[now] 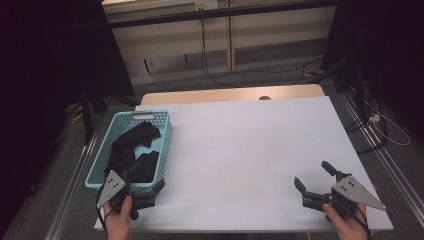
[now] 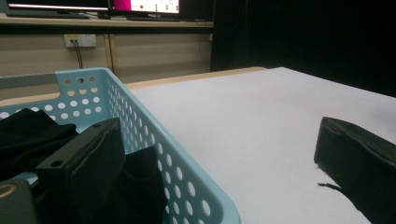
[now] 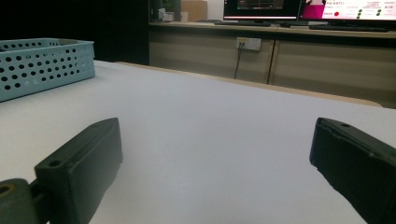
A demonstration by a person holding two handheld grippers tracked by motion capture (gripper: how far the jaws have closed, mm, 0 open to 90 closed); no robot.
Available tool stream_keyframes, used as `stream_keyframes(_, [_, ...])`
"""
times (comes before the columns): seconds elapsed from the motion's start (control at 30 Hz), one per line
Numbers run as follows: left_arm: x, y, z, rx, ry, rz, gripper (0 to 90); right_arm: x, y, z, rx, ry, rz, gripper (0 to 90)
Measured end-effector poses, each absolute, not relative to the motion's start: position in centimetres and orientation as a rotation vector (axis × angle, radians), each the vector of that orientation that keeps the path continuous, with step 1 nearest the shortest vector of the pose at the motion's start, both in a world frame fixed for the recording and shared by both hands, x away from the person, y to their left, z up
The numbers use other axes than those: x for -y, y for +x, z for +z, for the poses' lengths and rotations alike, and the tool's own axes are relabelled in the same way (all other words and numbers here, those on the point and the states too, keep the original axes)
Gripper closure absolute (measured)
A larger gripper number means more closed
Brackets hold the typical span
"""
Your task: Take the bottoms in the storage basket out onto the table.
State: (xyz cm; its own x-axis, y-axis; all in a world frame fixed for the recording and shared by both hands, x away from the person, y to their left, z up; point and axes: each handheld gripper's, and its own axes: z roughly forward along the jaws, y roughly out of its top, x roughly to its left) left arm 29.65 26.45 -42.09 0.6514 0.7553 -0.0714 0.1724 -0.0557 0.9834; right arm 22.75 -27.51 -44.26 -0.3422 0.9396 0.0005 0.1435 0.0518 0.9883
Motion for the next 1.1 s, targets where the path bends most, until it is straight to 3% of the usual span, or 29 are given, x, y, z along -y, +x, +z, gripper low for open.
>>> stream_keyframes(0.7, [-26.7,29.7,-41.5,-0.767,1.582,0.542,2.1,27.7,22.6,-44.3,-1.593,1.121,1.371,2.4])
stream_keyframes(1.1, [-28.8,29.9,-38.6,-0.800,1.463,0.540,1.9,27.8,22.5,-44.3,-1.603,1.116,1.367,2.4])
